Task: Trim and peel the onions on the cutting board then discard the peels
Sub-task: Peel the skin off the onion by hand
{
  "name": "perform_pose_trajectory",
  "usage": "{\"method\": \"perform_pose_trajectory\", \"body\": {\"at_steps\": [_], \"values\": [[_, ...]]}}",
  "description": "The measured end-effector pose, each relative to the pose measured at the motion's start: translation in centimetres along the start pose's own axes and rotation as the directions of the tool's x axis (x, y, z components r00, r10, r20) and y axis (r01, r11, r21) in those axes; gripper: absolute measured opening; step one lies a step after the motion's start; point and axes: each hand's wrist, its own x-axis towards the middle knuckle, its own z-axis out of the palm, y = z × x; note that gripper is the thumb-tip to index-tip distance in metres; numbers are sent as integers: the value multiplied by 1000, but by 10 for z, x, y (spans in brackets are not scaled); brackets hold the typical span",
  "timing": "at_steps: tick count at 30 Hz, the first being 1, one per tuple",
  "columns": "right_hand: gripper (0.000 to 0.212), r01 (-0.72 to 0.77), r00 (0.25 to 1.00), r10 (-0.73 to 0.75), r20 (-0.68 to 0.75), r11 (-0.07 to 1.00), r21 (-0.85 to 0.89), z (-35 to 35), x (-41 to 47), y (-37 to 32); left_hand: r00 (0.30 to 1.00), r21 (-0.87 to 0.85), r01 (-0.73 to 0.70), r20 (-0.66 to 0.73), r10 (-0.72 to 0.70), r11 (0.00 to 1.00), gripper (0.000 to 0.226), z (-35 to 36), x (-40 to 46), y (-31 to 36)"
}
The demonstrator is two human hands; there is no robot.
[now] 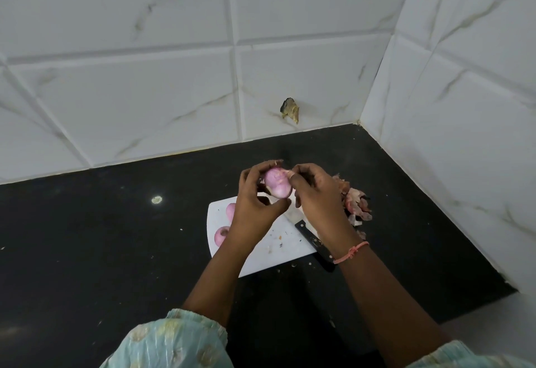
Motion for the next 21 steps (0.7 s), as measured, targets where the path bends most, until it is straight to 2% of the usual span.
{"method": "perform_pose_trajectory", "body": {"at_steps": [2,4,7,9,16,21], "values": [[8,-203,978,206,17,944,259,-2,1,-4,994,-216,101,63,-89,971,64,-3,0,1],[10,-284,957,280,72,871,400,-4,-1,-6,982,-366,189,100,-163,911,59,-6,1,3],[12,-194,980,178,86,952,238,-3,-7,-7,954,-488,299,136,-267,820,48,-7,4,6],[11,-120,992,109,64,975,186,-2,-8,-8,938,-532,345,153,-313,773,49,-6,4,8],[6,-11,989,-5,144,994,109,-1,-6,-7,901,-488,430,177,-396,760,61,-6,8,15],[7,14,975,-26,221,998,57,-4,-5,-8,866,-458,494,185,-464,739,57,-7,8,19]]}}
